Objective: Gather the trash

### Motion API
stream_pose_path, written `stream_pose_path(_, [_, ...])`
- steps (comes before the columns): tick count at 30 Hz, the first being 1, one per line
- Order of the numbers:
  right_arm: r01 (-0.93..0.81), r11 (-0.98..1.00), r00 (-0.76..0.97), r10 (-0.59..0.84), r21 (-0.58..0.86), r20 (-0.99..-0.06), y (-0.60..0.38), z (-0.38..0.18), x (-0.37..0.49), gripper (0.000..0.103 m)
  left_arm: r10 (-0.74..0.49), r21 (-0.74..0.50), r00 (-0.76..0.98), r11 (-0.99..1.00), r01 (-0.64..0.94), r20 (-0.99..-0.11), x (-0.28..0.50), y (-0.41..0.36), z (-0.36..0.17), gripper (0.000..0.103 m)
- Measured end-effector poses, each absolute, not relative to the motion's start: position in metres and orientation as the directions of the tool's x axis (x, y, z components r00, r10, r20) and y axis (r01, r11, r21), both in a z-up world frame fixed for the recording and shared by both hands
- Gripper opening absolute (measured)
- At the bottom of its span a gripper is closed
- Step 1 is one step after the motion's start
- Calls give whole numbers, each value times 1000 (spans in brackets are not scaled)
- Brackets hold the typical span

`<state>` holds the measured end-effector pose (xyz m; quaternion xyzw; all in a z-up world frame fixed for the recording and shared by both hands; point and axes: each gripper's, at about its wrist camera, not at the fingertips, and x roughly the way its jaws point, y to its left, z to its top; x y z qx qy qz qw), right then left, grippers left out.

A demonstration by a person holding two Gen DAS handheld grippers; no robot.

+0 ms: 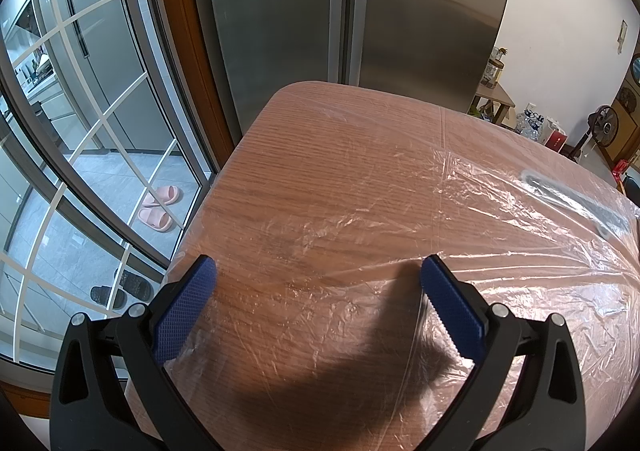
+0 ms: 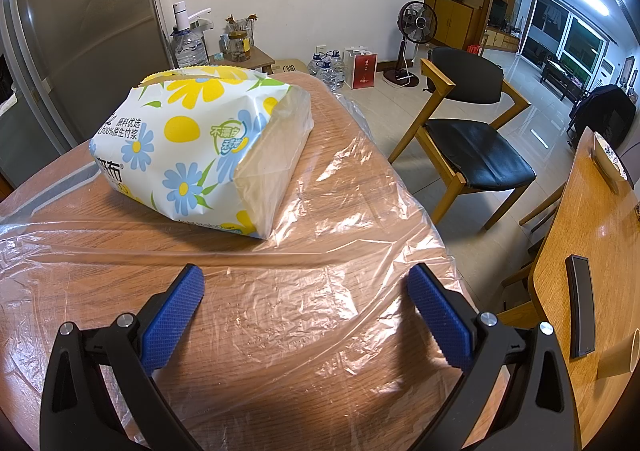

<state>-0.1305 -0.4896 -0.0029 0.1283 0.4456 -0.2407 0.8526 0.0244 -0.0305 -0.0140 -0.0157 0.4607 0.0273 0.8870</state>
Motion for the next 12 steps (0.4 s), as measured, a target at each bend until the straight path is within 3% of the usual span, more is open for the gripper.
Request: stream_pose_path(12, [525,851,487,-296,5,-821,-490,-3,-131,99,32,-5,574,998,-63,-818,26,-29,-14,102])
